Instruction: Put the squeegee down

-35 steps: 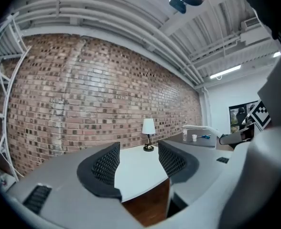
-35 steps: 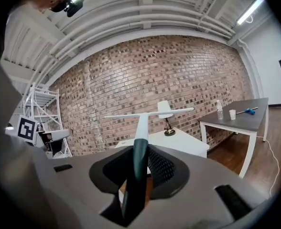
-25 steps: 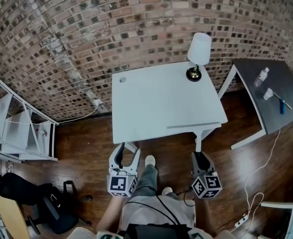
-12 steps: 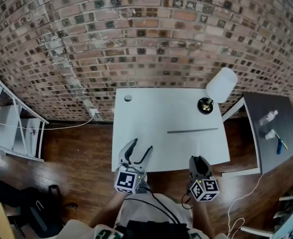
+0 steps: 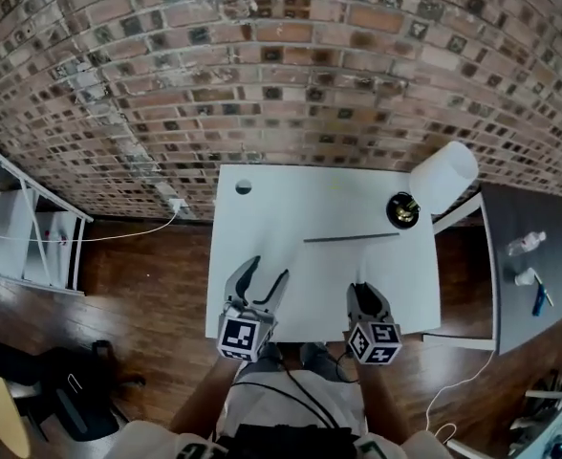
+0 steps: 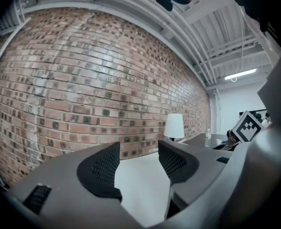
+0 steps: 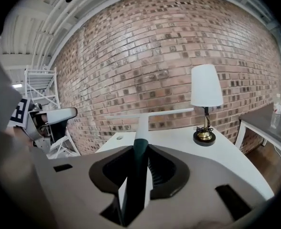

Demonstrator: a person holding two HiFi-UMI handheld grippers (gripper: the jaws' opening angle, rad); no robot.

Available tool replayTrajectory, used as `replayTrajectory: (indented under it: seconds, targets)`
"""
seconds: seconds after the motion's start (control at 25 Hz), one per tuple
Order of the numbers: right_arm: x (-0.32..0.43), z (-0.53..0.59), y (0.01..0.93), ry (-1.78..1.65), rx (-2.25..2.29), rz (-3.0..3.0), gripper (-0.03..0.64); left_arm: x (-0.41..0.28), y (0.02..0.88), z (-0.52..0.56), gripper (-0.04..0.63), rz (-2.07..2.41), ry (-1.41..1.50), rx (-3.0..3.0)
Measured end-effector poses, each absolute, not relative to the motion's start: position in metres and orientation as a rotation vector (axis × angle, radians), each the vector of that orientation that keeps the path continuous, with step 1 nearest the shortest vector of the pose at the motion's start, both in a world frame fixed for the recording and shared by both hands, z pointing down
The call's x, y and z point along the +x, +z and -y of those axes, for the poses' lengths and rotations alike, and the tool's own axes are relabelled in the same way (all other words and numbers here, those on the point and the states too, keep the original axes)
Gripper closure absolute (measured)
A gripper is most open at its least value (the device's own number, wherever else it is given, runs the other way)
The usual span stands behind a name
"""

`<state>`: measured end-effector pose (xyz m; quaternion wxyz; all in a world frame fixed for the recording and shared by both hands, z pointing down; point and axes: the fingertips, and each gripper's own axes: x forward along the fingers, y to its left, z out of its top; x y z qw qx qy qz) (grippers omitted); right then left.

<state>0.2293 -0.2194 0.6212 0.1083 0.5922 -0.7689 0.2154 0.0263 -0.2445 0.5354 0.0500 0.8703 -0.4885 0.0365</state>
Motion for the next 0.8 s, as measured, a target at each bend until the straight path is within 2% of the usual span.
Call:
replayTrajectory:
  seconds: [0.48,0.64,0.8]
  targets:
    - [0.243,0.431,0.759,0.705,1.581,2.109,0.502,0.010,0.572,0.264,0.347,1.699,0.259,2.387]
    - [0.259,0.461,0.816,0.762,1.613,1.945,0.502,0.002,0.580,0.257,0.347,1.750,0.273,2.287]
    - [0.256,0.474,0.821,0.773,1.601,1.914,0.502,0.001,0.592,0.255,0.347,1.753,0.316,2.281]
